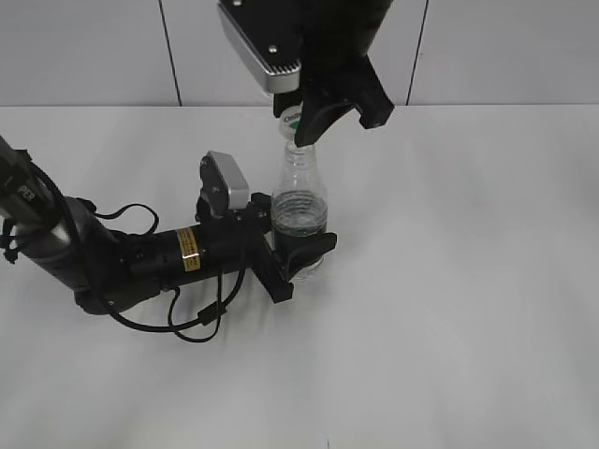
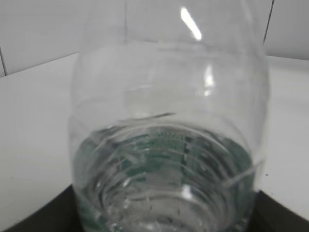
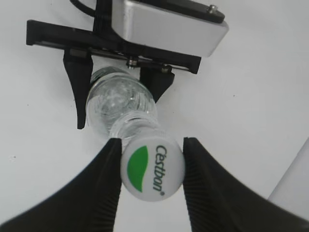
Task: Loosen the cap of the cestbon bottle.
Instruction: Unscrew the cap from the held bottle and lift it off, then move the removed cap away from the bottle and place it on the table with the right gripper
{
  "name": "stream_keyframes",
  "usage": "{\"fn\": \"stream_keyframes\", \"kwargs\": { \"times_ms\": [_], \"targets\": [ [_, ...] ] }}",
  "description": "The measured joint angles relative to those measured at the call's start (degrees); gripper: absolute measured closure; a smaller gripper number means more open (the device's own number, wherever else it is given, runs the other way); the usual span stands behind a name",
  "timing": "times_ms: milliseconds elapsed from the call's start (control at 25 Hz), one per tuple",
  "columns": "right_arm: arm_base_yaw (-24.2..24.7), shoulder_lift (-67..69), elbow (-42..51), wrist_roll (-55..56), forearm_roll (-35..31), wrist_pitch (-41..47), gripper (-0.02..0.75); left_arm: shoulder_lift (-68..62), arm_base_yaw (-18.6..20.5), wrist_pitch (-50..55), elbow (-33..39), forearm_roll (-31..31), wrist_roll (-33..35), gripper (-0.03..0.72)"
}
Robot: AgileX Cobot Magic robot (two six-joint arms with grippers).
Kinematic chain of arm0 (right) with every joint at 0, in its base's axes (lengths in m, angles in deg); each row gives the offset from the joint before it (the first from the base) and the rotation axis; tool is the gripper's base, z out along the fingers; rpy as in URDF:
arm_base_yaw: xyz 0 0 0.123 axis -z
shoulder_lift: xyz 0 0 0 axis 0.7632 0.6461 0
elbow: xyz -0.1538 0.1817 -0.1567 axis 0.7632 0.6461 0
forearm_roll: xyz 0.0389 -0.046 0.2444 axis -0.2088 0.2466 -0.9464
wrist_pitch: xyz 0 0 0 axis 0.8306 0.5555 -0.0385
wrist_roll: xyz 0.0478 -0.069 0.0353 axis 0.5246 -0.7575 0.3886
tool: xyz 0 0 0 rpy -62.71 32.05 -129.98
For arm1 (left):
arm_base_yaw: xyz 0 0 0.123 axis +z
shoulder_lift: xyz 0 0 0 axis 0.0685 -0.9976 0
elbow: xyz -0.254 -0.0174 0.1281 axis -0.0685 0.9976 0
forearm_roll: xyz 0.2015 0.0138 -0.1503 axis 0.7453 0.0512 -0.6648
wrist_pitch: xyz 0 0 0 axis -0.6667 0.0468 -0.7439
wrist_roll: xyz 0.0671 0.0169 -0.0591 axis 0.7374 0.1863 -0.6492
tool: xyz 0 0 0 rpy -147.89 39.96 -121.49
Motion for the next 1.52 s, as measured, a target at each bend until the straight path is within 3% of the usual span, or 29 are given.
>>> {"fn": "stream_keyframes", "kwargs": {
  "times_ms": [200, 360, 560, 720, 920, 1240, 1520],
  "targets": [
    [0.0, -3.2, 0.0, 13.5, -5.2, 0.0, 0.442, 0.0, 0.0, 0.0, 0.0, -0.3, 0.0, 0.284],
    [0.0, -6.2, 0.0, 37.0, -6.3, 0.0, 0.442, 0.0, 0.0, 0.0, 0.0, -0.9, 0.0, 0.284],
    [0.0, -7.2, 0.0, 61.8, -3.9, 0.0, 0.442, 0.0, 0.0, 0.0, 0.0, -1.1, 0.2, 0.284],
    [0.5, -7.2, 0.0, 75.1, 2.7, -0.4, 0.442, 0.0, -0.1, 0.0, 0.0, -1.3, 0.6, 0.284],
    [5.7, -7.2, 0.0, 80.7, 6.6, -0.7, 0.442, 0.0, -0.1, 0.0, 0.0, -1.4, 0.8, 0.284],
    [18.3, -7.2, 0.9, 81.5, 2.6, -0.5, 0.442, 0.0, -0.1, 0.0, 0.0, -1.4, 0.8, 0.284],
    [24.7, -7.2, 12.5, 81.2, 1.6, -5.0, 0.442, 0.0, -0.1, 0.0, 0.0, -1.5, 0.8, 0.284]
  ]
}}
